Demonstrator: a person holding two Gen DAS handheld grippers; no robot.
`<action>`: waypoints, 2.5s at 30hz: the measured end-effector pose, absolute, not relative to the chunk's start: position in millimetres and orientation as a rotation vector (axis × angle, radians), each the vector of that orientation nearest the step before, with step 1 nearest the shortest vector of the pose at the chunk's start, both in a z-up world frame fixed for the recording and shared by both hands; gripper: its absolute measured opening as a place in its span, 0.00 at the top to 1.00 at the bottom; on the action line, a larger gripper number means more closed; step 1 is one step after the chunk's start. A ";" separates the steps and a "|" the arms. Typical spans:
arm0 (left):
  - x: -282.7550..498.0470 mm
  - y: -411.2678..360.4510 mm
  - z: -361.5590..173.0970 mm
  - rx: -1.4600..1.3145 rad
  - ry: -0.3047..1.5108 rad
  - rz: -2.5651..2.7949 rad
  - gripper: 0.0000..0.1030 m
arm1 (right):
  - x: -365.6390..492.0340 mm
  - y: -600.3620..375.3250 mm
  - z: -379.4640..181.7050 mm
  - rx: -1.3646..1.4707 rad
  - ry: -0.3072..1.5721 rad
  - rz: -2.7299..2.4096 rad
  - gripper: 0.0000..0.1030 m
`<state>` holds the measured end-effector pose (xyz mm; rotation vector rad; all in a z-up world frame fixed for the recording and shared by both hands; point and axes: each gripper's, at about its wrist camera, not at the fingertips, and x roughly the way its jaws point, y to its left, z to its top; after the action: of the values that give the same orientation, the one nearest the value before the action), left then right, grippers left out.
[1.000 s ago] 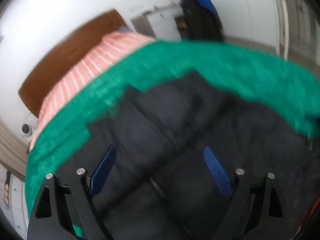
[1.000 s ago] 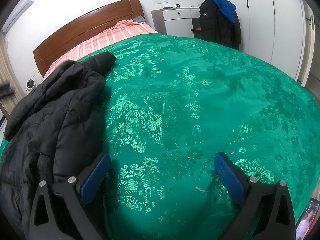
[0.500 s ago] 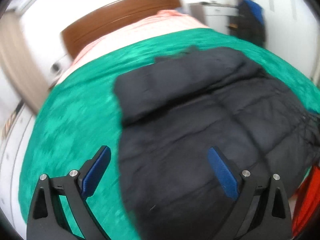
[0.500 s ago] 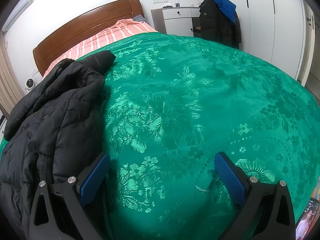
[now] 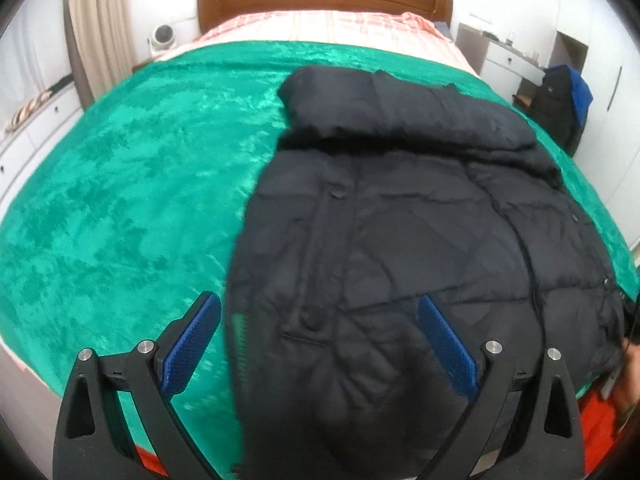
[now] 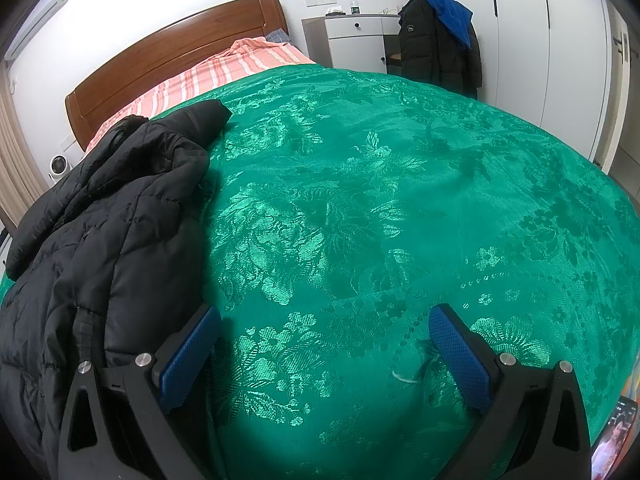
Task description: Fold large clothes
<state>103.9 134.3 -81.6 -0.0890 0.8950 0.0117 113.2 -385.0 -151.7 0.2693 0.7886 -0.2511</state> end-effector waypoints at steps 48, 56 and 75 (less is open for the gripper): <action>101.0 130.0 -94.3 -0.125 0.924 0.063 0.03 | 113.5 -384.2 -152.0 0.268 0.789 -0.252 0.00; 99.7 130.6 -96.0 -0.128 0.928 0.073 0.03 | 113.5 -384.1 -152.0 0.268 0.788 -0.252 0.00; 99.4 131.8 -97.0 -0.131 0.931 0.077 0.03 | 113.5 -383.9 -152.0 0.267 0.788 -0.253 0.00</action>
<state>99.4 131.8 -97.0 -0.1311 0.9311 0.0772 113.5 -383.9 -152.0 0.2670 0.7885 -0.2528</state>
